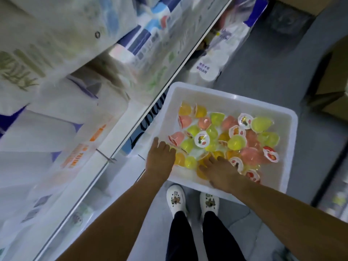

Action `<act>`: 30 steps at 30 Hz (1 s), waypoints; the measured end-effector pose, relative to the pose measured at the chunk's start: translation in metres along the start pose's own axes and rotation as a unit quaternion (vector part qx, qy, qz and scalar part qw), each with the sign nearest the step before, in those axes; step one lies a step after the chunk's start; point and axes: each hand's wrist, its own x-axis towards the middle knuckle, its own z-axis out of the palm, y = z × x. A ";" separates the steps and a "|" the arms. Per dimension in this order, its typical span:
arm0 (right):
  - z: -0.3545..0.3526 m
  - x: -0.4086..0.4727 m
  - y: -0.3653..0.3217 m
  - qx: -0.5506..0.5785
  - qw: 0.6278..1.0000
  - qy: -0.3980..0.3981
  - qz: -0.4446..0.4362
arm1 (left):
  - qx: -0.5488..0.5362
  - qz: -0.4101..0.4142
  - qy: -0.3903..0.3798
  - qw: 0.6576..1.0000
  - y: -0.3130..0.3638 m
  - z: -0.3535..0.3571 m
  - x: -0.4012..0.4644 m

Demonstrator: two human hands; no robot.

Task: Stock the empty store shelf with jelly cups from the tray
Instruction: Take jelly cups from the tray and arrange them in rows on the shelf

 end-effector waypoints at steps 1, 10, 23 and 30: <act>0.003 0.006 -0.001 -0.013 1.000 0.000 -0.001 | 0.020 0.007 -0.017 1.000 0.000 0.001 0.005; -0.002 0.026 0.005 0.007 1.000 -0.015 -0.022 | 0.040 0.020 -0.088 0.995 0.003 0.001 0.027; -0.051 -0.018 0.022 0.456 0.879 0.078 0.114 | -0.403 -0.160 0.007 0.901 -0.014 -0.045 -0.017; -0.143 -0.077 0.013 0.755 0.639 0.115 0.089 | -0.669 -0.267 0.081 0.689 -0.027 -0.120 -0.083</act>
